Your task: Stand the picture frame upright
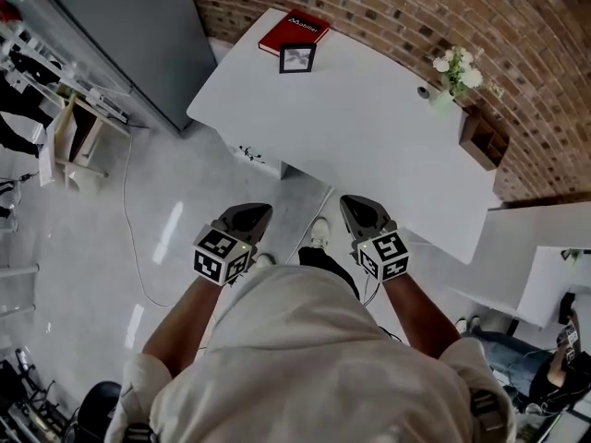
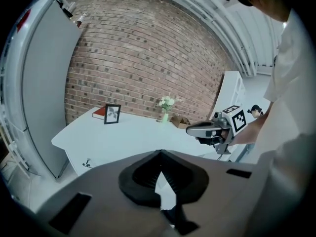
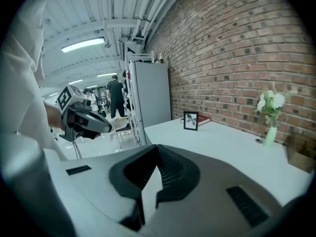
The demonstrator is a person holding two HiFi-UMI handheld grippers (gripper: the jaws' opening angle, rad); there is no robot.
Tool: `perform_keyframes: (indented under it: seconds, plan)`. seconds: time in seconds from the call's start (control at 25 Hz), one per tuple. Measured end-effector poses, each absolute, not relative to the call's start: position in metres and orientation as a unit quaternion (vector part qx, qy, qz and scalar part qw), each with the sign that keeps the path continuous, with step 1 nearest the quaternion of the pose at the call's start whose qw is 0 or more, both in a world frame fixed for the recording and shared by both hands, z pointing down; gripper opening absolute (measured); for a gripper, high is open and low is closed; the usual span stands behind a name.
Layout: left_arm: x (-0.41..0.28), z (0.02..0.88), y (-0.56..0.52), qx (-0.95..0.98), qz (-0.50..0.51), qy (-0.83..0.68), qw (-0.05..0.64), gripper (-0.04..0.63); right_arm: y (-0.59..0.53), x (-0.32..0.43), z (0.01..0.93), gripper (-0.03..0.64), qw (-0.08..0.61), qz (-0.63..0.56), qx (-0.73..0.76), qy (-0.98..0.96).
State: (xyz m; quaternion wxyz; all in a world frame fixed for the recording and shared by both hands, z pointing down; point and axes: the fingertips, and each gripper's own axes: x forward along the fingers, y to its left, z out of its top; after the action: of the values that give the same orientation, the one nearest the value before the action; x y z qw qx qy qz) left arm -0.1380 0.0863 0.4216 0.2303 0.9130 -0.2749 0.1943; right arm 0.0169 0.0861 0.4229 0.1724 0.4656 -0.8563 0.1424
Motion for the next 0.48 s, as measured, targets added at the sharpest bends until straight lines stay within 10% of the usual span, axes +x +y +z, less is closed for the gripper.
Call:
perform_keyframes:
  seconds: [0.48]
  plan:
    - [-0.176, 0.415, 0.133, 0.922, 0.182, -0.24, 0.242, -0.006, 0.144, -0.042, 0.421, 0.005, 0.174, 0.145, 0.455, -0.861]
